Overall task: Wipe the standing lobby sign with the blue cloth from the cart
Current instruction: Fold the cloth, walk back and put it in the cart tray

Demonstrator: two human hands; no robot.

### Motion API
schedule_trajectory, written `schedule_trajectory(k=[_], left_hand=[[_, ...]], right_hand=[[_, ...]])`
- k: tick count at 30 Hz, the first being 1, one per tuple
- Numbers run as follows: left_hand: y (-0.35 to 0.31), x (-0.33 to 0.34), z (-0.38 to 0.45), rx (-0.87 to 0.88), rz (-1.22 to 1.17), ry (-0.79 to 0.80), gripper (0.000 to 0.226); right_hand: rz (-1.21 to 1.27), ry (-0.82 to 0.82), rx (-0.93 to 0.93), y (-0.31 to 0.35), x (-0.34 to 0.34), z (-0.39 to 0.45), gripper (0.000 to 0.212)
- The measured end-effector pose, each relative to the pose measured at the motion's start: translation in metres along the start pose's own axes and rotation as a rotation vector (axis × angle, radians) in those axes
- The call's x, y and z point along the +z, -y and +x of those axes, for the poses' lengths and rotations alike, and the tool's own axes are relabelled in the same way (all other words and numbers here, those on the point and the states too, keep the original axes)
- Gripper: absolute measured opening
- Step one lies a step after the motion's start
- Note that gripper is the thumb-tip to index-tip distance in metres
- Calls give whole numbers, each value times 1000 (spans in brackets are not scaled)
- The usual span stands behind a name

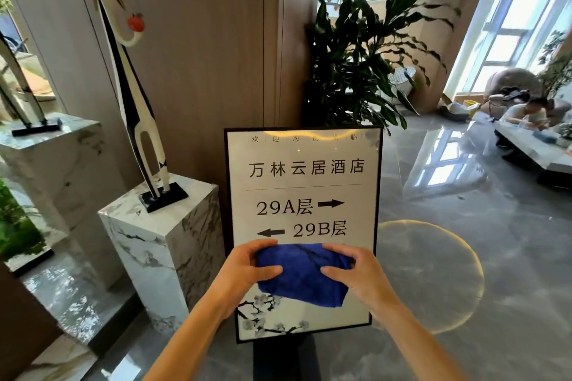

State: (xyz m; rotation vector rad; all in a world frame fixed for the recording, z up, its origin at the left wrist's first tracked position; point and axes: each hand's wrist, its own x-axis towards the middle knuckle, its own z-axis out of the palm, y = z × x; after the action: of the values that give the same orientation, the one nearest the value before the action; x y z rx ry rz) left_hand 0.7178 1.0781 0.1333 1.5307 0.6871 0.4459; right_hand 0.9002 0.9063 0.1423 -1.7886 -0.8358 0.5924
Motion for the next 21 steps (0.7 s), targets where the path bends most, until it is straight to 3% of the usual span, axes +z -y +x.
schedule_trajectory(k=[8, 15, 21], left_hand=[[-21, 14, 3, 98, 479, -171, 40], [-36, 29, 1, 207, 630, -266, 26], [-61, 41, 5, 236, 825, -277, 24]], right_hand=[[-232, -75, -73, 7, -6, 10, 39], [-399, -115, -142, 21, -9, 17, 11], [-483, -132, -199, 37, -16, 19, 15]])
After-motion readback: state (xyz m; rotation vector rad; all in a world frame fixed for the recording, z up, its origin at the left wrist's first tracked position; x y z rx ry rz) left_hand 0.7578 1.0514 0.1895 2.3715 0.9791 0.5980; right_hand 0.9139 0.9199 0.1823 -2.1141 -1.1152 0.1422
